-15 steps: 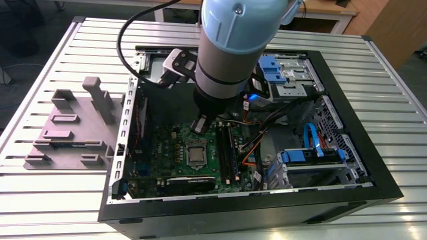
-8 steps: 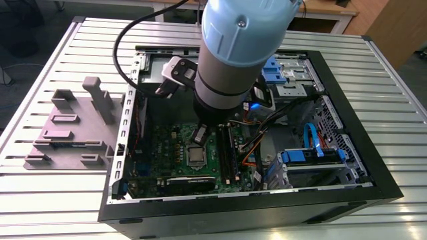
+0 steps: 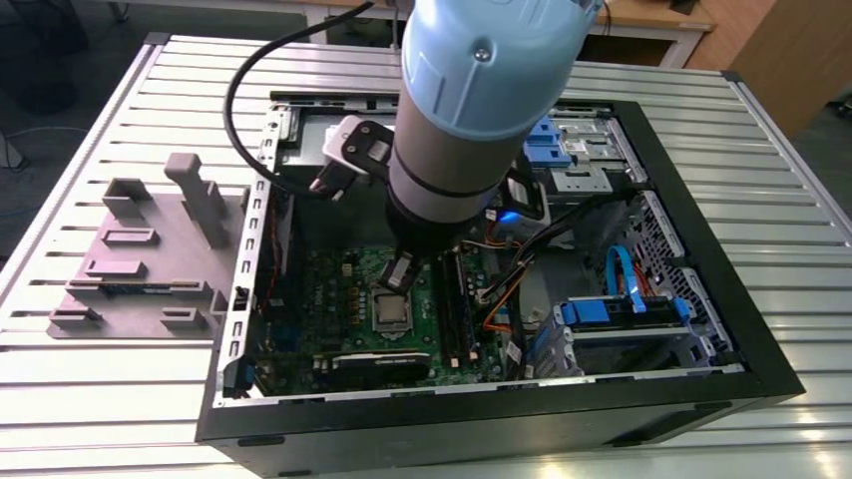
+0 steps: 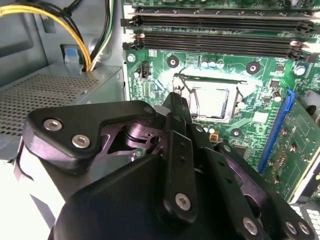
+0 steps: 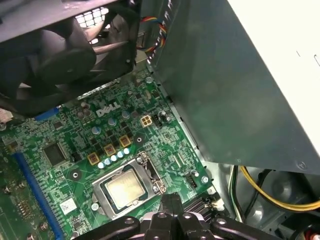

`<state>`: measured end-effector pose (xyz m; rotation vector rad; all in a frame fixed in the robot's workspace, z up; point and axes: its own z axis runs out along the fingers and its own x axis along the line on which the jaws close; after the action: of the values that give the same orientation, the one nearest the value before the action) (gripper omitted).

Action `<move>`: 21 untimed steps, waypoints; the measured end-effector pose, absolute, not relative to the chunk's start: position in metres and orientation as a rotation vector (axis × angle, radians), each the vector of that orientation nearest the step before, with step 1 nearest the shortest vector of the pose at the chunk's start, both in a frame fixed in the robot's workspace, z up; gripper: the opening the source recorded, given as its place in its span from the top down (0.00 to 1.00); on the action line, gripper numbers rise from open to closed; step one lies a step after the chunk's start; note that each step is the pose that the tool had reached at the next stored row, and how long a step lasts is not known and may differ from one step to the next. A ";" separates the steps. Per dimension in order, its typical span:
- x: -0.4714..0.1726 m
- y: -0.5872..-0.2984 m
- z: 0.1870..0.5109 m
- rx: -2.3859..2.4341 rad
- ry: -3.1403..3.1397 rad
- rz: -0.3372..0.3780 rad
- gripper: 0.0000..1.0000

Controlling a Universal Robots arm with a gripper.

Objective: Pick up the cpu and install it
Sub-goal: 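Install the first cpu locking lever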

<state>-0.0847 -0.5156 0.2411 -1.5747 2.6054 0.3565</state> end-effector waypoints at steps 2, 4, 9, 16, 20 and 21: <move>-0.085 -0.516 0.240 -1.548 2.619 0.355 0.89; -0.085 -0.516 0.239 -1.517 2.634 0.353 0.89; -0.085 -0.519 0.236 -1.448 2.667 0.349 0.89; -0.086 -0.519 0.234 -1.440 2.673 0.344 0.89; -0.087 -0.519 0.231 -1.438 2.681 0.330 0.89; -0.088 -0.519 0.230 -1.437 2.684 0.325 0.89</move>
<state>-0.0877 -0.5190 0.2299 -1.4368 2.6840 0.3254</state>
